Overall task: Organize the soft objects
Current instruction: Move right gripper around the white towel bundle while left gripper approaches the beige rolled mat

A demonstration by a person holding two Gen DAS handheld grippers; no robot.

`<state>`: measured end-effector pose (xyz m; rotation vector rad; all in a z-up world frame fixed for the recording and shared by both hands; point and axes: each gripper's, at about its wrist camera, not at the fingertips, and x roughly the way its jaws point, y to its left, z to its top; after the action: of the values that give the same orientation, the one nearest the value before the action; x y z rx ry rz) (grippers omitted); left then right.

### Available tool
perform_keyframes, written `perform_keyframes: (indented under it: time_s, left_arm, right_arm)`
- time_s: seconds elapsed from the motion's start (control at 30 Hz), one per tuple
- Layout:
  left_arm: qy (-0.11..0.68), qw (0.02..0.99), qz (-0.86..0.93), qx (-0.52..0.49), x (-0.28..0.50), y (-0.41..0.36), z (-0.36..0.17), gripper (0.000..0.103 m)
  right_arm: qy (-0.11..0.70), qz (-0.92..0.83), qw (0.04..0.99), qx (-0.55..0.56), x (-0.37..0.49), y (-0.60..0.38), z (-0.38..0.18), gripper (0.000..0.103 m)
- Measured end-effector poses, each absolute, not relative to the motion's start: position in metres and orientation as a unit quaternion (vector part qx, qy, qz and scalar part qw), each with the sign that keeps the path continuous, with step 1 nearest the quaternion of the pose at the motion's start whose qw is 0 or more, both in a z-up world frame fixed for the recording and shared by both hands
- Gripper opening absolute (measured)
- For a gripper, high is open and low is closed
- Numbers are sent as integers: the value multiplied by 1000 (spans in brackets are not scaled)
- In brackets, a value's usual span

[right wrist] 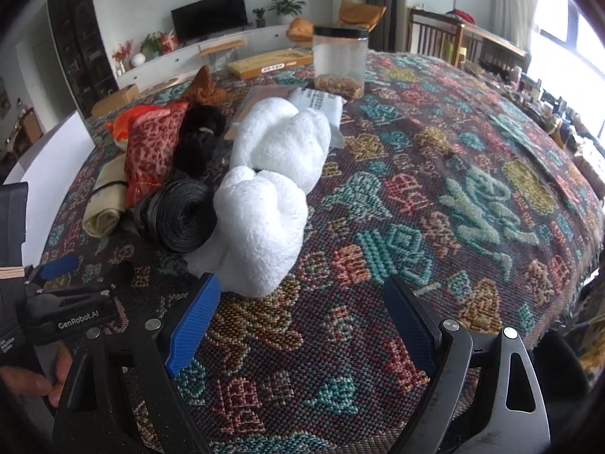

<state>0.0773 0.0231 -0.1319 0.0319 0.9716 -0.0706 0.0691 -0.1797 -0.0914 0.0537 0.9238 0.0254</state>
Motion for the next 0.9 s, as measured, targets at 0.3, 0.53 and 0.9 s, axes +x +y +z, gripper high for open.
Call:
perform_keyframes:
  time_s: [0.3, 0.53, 0.9]
  left_arm:
    - [457, 889, -30, 10, 77, 28, -132, 103]
    - [457, 889, -30, 10, 77, 27, -132, 103]
    - [456, 889, -30, 10, 77, 27, -132, 103]
  right_arm:
    - [378, -34, 922, 80, 72, -205, -84, 39]
    - [333, -166, 904, 211, 42, -276, -79, 58]
    - [297, -152, 913, 235, 33, -277, -64, 75]
